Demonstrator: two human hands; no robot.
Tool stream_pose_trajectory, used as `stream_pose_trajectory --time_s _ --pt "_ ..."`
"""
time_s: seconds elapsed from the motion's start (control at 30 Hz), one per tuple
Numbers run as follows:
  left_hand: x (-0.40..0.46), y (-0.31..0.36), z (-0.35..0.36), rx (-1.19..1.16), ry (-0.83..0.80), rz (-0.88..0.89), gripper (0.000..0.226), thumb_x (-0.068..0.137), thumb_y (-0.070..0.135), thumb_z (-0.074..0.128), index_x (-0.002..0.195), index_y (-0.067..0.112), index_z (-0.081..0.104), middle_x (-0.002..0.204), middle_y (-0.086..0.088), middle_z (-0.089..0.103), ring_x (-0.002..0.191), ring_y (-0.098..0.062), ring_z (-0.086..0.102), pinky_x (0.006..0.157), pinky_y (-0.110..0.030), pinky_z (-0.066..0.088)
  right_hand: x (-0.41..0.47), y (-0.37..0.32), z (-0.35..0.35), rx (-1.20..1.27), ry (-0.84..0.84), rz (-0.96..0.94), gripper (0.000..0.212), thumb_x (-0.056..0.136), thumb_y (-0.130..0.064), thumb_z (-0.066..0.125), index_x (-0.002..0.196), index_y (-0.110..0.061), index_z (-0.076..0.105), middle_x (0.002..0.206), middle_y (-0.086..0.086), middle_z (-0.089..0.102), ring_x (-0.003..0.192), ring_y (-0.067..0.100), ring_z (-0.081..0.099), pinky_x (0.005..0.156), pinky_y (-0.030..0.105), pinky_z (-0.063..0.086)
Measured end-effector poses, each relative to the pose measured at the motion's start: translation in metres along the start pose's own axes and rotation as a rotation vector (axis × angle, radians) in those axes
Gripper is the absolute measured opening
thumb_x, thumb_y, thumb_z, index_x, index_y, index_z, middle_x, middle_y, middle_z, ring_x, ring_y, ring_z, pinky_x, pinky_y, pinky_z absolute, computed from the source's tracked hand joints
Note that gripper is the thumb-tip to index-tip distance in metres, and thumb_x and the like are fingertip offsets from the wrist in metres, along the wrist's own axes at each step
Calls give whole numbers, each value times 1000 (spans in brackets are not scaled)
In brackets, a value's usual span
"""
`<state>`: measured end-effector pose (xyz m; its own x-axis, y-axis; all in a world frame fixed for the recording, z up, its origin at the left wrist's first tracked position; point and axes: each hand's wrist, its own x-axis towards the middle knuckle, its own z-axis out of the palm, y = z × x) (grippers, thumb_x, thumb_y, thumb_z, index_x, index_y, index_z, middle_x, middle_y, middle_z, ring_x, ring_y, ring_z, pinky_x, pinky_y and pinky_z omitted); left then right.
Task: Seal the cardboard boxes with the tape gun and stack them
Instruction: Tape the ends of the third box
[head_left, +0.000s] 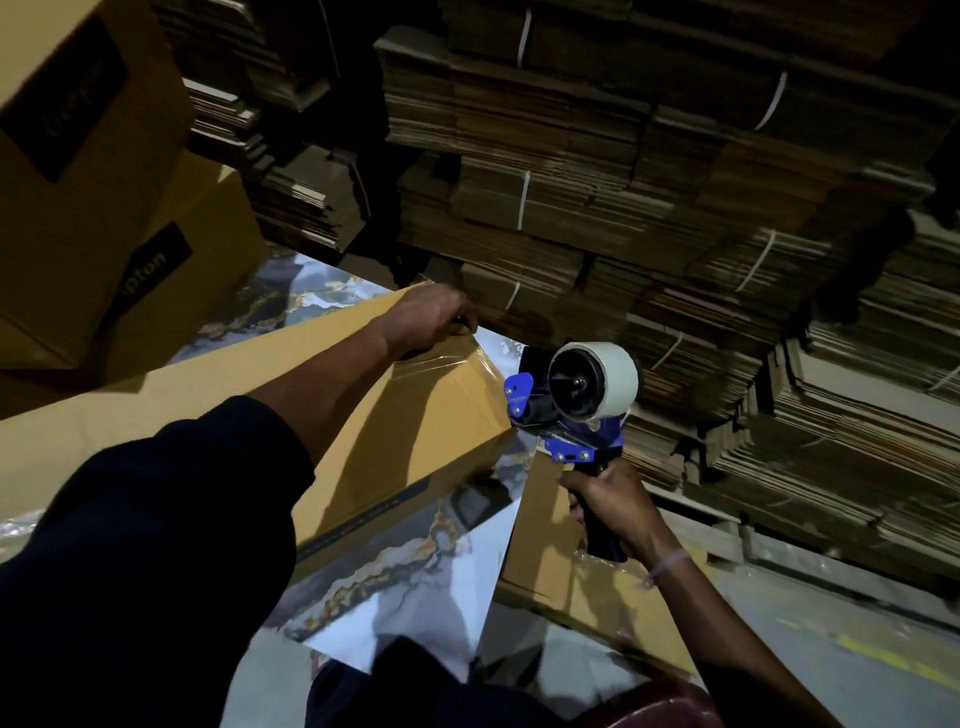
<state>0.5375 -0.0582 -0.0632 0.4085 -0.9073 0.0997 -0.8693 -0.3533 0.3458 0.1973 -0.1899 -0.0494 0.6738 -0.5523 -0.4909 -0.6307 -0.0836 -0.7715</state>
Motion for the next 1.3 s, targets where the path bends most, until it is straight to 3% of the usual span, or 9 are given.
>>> stream_pose_trajectory --time_s 0.23,0.37,0.47,0.63,0.73,0.83,1.1,1.2,1.3 --pt "-15 49 31 -123 -120 213 17 96 31 63 110 25 71 107 3 69 107 -19 61 87 -36 49 1 6 5 28 25 20 26 93 -12 71 70 -8 62 59 11 61 45 19 55 47 24 44" --pt "-23 58 46 -419 -174 -39 51 90 53 45 114 18 72 113 -2 69 111 -22 61 89 -28 41 2 13 5 26 16 19 28 93 -15 73 67 -8 64 59 12 63 48 21 57 54 29 45" --pt "-25 58 48 -534 -169 -133 57 86 61 46 116 20 72 118 0 67 118 -24 59 92 -25 37 2 15 5 24 11 -1 27 92 -16 73 69 -9 63 59 12 62 49 22 57 54 31 45" --pt "-25 59 48 -422 -138 -109 34 94 46 54 111 24 72 111 9 66 113 -20 60 94 -29 43 -1 28 -5 16 -3 4 25 88 -12 71 67 -11 57 57 12 56 46 22 52 53 33 42" --pt "-27 65 42 -261 -104 76 14 100 29 63 105 22 74 106 5 71 104 -17 60 88 -34 47 -10 50 -10 29 -5 18 17 86 -11 71 73 -13 61 59 12 57 50 23 53 56 38 44" --pt "-29 70 37 -227 -32 152 13 102 24 62 105 21 74 107 2 72 102 -17 60 84 -32 45 -19 70 -10 38 20 32 17 88 -11 73 74 -11 64 59 14 61 52 26 57 57 38 47" --pt "-34 81 33 -190 -22 105 10 101 22 64 103 21 73 100 6 66 100 -19 61 81 -30 40 -20 103 13 107 -3 61 24 87 -9 72 65 -7 64 57 18 59 52 26 55 57 38 45" --pt "-36 85 37 -187 9 52 9 101 20 63 99 22 72 101 3 70 100 -22 64 97 -37 45 -11 100 28 183 -66 54 19 89 -9 73 71 -5 68 62 21 60 53 27 55 60 38 46" --pt "-45 89 47 -194 57 8 17 105 18 54 102 17 71 116 -8 72 117 -31 64 115 -37 32 -2 97 47 300 -142 57 14 94 -7 71 81 -4 67 66 20 57 50 27 52 56 35 45"
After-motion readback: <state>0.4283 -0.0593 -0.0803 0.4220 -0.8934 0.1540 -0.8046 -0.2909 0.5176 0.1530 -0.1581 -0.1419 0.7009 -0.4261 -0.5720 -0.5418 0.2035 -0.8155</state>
